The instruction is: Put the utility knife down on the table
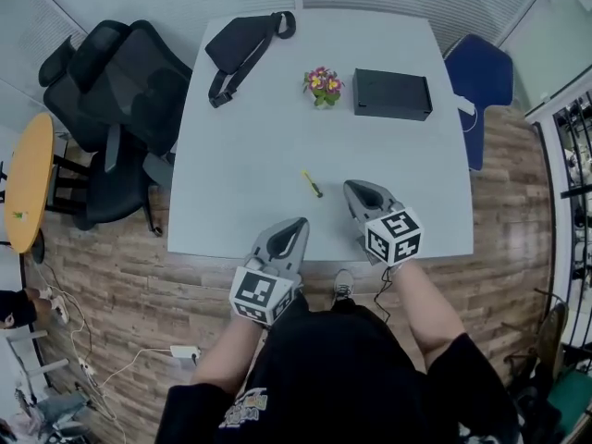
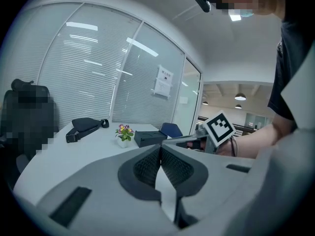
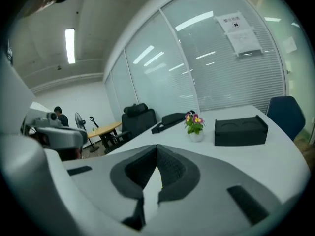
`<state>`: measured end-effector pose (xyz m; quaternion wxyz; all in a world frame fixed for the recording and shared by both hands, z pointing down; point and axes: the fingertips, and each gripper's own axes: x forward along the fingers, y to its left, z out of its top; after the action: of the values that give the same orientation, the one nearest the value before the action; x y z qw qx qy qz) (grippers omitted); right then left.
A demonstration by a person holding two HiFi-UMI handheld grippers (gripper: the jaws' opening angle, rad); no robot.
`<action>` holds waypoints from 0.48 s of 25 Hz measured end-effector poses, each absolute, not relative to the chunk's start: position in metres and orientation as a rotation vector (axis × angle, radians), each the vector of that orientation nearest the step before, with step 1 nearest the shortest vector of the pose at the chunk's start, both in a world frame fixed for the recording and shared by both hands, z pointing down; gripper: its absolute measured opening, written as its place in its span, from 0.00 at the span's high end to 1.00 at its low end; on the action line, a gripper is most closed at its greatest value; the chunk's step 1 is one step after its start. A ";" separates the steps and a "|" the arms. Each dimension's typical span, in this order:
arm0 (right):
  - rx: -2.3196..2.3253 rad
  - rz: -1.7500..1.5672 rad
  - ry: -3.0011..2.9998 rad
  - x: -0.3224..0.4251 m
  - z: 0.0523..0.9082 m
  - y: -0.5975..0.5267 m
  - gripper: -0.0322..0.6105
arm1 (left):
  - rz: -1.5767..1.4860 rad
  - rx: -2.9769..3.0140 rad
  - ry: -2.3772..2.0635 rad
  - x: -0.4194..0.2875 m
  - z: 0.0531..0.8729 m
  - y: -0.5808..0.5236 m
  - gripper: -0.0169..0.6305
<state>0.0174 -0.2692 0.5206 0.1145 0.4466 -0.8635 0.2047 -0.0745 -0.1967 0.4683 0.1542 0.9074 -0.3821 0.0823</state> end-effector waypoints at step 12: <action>1.175 0.420 -2.845 0.057 0.406 -0.199 0.95 | 0.174 2.566 -1.319 -0.039 0.437 -0.158 0.96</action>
<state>0.0572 -0.1995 0.4061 0.0175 0.3781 -0.9157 0.1351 -0.0392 -0.1582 0.4368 0.1252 0.8807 -0.4528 0.0598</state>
